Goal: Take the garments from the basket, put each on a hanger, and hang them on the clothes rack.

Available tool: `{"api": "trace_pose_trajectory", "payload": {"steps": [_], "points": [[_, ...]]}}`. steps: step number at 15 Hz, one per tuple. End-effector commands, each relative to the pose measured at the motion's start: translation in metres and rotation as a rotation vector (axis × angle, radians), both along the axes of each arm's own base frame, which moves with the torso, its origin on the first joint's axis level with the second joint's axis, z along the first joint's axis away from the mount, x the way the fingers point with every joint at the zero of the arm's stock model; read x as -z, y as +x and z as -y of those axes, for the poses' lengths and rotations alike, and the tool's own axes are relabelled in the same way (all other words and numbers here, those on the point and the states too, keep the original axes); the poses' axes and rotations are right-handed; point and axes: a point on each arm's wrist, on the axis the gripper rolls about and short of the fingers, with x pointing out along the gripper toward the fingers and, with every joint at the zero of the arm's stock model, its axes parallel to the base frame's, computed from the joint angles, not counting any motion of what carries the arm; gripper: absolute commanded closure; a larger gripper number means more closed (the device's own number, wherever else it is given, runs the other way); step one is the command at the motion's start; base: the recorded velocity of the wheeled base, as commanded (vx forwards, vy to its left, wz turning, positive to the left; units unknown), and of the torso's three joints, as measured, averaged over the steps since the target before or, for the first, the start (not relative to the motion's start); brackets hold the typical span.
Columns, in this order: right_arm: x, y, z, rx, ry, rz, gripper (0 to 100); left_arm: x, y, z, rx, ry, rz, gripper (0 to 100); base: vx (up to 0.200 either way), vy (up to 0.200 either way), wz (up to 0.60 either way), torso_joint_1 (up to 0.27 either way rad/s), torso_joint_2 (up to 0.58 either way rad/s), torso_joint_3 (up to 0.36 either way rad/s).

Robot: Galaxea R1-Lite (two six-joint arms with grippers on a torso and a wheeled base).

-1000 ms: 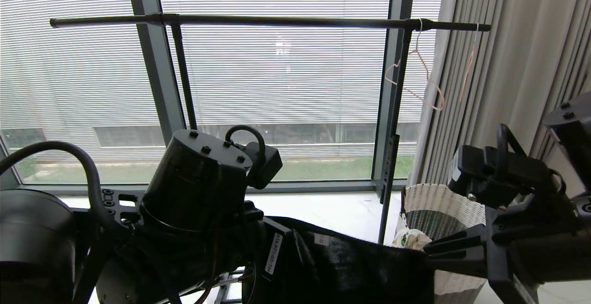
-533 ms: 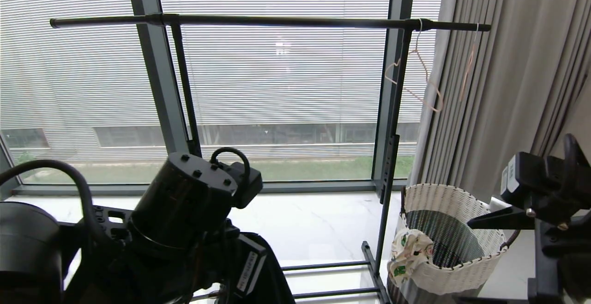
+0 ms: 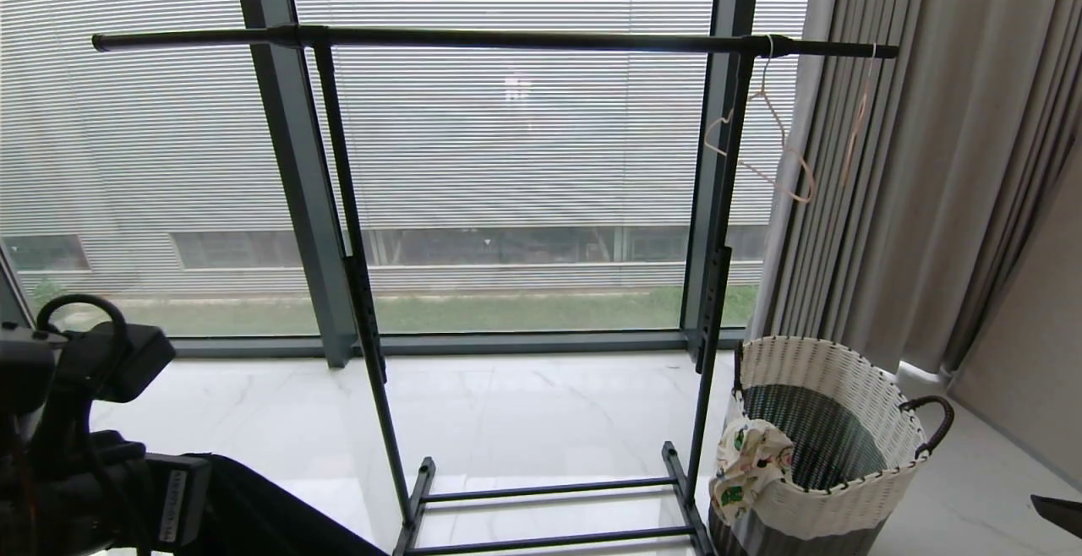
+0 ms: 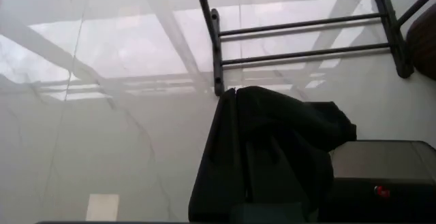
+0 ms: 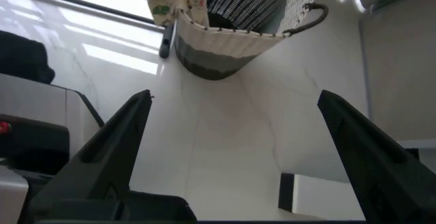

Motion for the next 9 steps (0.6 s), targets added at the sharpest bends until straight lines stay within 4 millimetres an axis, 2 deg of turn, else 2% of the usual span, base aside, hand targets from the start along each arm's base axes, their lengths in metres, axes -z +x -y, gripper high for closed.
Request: {"api": "trace_pose_trajectory", "payload": {"steps": [1, 7, 9], "points": [[0.0118, -0.0256, 0.0081, 0.047, -0.019, 0.043, 0, 0.0022, -0.0208, -0.0133, -0.082, -0.007, 0.049, 100, 0.000, 0.000, 0.00, 0.000, 0.00, 0.000], [0.0131, -0.0264, 0.0082, 0.049, -0.014, 0.054, 0, 0.0005, -0.0217, -0.0158, -0.106, -0.004, 0.060, 100, 0.000, 0.000, 0.00, 0.000, 0.00, 0.000], [0.0121, -0.0246, 0.0080, 0.048, -0.009, 0.069, 0, -0.0001, -0.0234, -0.0159, -0.100, -0.001, 0.067, 100, 0.000, 0.000, 0.00, 0.061, -0.26, -0.173]]}}
